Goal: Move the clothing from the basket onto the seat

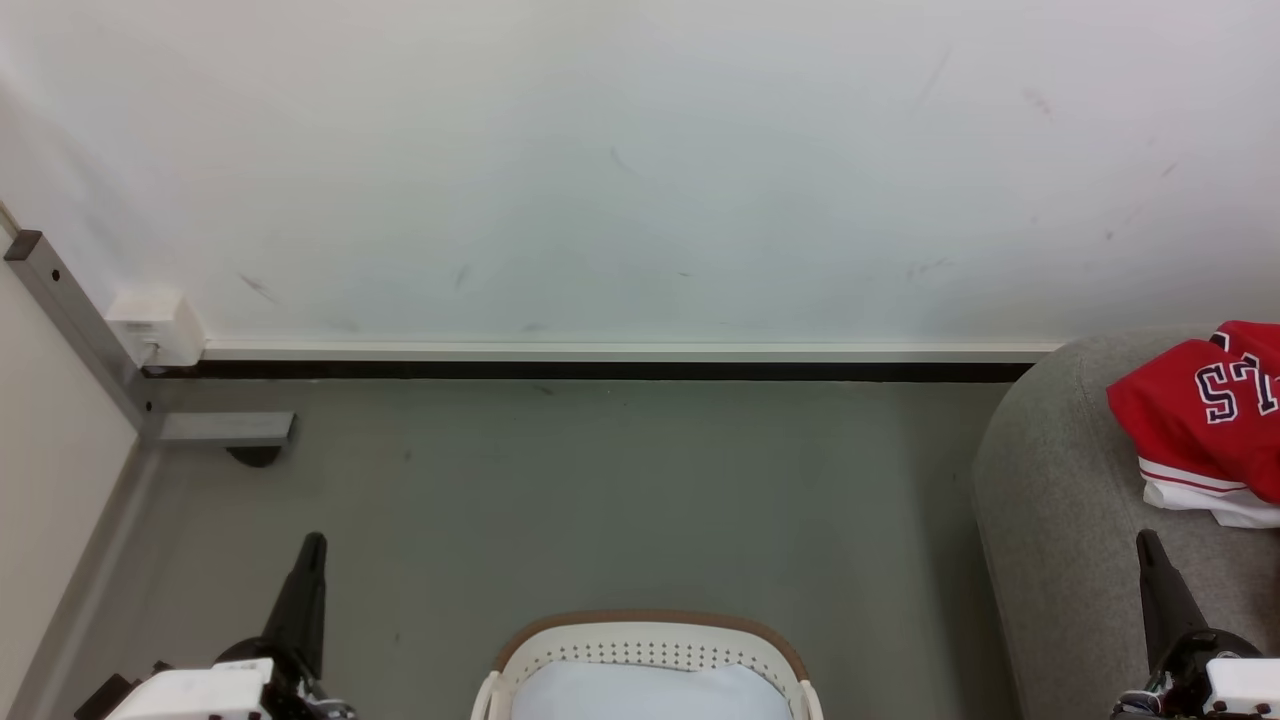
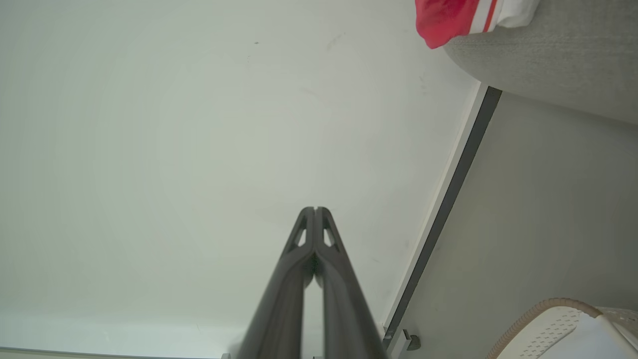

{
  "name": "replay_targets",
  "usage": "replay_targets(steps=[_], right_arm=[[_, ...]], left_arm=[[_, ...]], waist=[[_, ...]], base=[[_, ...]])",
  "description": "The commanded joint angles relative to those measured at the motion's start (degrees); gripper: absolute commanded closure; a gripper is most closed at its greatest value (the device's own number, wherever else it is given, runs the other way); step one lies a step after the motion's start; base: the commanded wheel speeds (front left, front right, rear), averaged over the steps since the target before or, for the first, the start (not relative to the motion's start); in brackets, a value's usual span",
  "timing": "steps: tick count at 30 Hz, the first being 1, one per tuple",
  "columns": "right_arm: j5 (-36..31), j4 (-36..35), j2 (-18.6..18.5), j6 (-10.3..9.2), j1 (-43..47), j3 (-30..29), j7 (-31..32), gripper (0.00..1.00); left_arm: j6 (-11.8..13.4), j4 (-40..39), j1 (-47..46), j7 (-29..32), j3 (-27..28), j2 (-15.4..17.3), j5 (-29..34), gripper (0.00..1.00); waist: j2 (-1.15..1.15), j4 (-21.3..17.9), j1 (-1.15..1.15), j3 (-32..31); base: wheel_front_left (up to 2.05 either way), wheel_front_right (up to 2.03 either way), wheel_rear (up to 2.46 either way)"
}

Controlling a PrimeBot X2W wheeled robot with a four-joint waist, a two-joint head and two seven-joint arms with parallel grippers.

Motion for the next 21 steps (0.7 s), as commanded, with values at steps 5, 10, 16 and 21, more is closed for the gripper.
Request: replay_targets(steps=[5, 10, 16, 21], right_arm=[[0.0, -0.3, 0.0, -0.12, -0.6, -0.3, 0.2, 1.0], [0.0, -0.3, 0.0, -0.12, -0.5, -0.3, 0.2, 1.0], [0.0, -0.3, 0.0, -0.12, -0.5, -0.3, 0.2, 1.0], [0.0, -0.3, 0.0, -0.12, -0.5, -0.3, 0.2, 1.0]], left_arm=[[-0.2, -0.1, -0.3, 0.3, 0.2, 0.4, -0.7, 1.0], [-0.2, -0.1, -0.3, 0.3, 0.1, 0.4, -0.7, 1.0], [-0.2, -0.1, -0.3, 0.3, 0.1, 0.4, -0.7, 1.0], [-0.2, -0.1, -0.3, 0.3, 0.1, 0.4, -0.7, 1.0]], waist=[[0.0, 0.0, 0.0, 0.0], [0.0, 0.0, 0.0, 0.0], [0.0, 0.0, 0.0, 0.0], [0.0, 0.0, 0.0, 0.0]], base=[[0.0, 0.0, 0.0], [0.0, 0.0, 0.0], [0.0, 0.0, 0.0], [0.0, 0.0, 0.0]])
